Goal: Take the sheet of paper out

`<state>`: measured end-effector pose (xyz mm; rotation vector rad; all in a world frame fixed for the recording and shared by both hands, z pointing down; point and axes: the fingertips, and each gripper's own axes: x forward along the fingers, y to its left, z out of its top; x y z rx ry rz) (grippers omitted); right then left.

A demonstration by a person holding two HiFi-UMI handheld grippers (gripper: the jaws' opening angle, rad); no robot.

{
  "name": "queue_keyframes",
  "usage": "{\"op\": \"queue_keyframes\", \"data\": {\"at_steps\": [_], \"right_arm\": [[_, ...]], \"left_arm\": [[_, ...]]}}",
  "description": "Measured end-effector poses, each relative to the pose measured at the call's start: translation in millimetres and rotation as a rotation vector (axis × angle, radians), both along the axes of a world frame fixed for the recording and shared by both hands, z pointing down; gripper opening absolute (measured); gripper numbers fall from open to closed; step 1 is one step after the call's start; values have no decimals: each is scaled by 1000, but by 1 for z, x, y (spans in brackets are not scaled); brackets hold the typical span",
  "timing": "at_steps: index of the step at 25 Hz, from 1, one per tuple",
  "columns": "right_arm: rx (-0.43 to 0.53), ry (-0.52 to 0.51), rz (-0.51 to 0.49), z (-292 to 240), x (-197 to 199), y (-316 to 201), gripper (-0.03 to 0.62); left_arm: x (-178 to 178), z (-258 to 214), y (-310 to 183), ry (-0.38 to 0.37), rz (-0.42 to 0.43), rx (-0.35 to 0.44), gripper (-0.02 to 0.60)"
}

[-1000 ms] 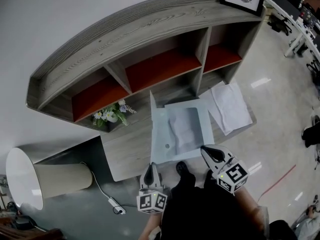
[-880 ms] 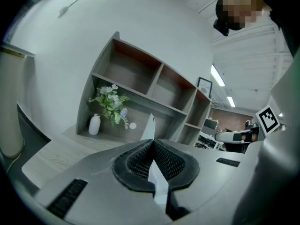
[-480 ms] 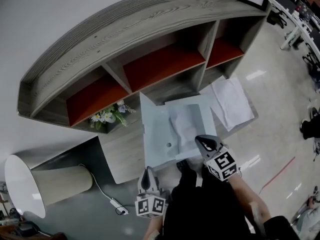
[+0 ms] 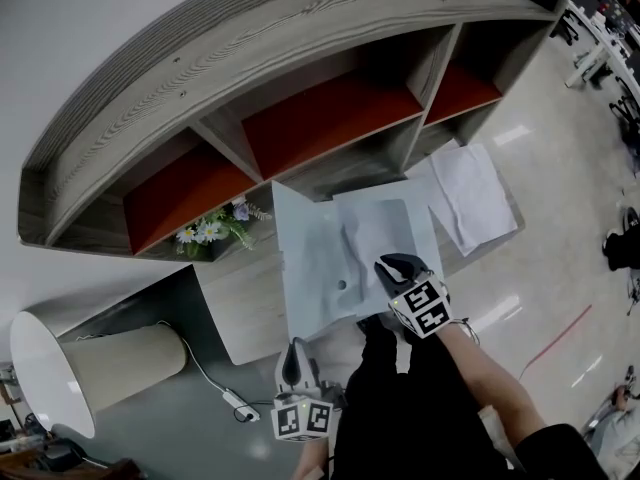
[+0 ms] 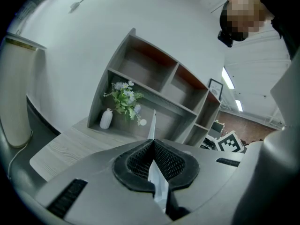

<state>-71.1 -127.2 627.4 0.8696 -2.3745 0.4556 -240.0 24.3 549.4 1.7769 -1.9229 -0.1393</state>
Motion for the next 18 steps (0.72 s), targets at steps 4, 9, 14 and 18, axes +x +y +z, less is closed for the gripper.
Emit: {"op": "queue_keyframes", "data": {"at_steps": [4, 9, 14, 18], "right_arm": [[-38, 44, -6, 24, -11, -2, 22], [-76, 103, -19, 55, -22, -3, 71], [-87, 160, -42, 79, -28, -7, 94], [-88, 207, -70, 95, -29, -10, 110]], "left_arm": [[-6, 2, 2, 6, -20, -12, 14], [-9, 5, 4, -1, -15, -17, 14], [-7, 5, 6, 3, -10, -27, 14], [-5, 6, 6, -3, -3, -27, 14]]}}
